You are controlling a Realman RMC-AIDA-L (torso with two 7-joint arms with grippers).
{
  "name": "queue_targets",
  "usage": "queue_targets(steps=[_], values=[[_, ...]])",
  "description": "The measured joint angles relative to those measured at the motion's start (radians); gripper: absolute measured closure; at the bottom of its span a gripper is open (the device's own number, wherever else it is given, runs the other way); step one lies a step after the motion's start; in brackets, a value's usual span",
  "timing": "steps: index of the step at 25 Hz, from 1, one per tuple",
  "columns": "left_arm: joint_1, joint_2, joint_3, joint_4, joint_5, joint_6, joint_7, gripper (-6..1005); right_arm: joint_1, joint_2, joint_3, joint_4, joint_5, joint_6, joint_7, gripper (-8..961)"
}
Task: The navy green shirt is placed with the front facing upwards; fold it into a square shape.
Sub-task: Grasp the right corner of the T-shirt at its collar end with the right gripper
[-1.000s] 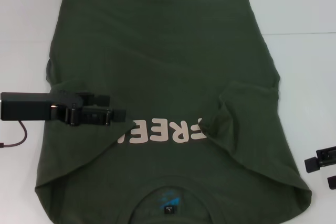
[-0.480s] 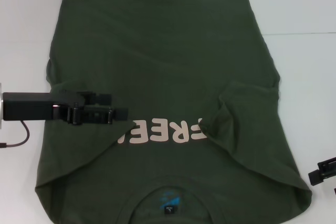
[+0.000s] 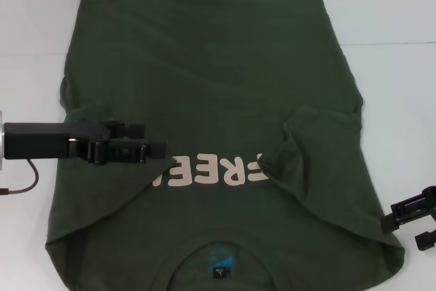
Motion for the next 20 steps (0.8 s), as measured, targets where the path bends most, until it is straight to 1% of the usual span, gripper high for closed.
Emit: queue_targets(steps=[5,12,20], values=[[0.000,0.000,0.002,0.000,0.000,0.000,0.000,48,0.009,0.002,-0.021,0.013,-0.001,0.015,0.010,69],[0.006,0.000,0.001,0.000,0.000,0.000,0.000,48,0.016,0.002,-0.063,0.080,-0.005,0.068,0.011,72],[0.008,-0.001,0.000,0.000,0.000,0.000,0.000,49,0.016,0.003,-0.067,0.090,-0.013,0.084,0.010,92]])
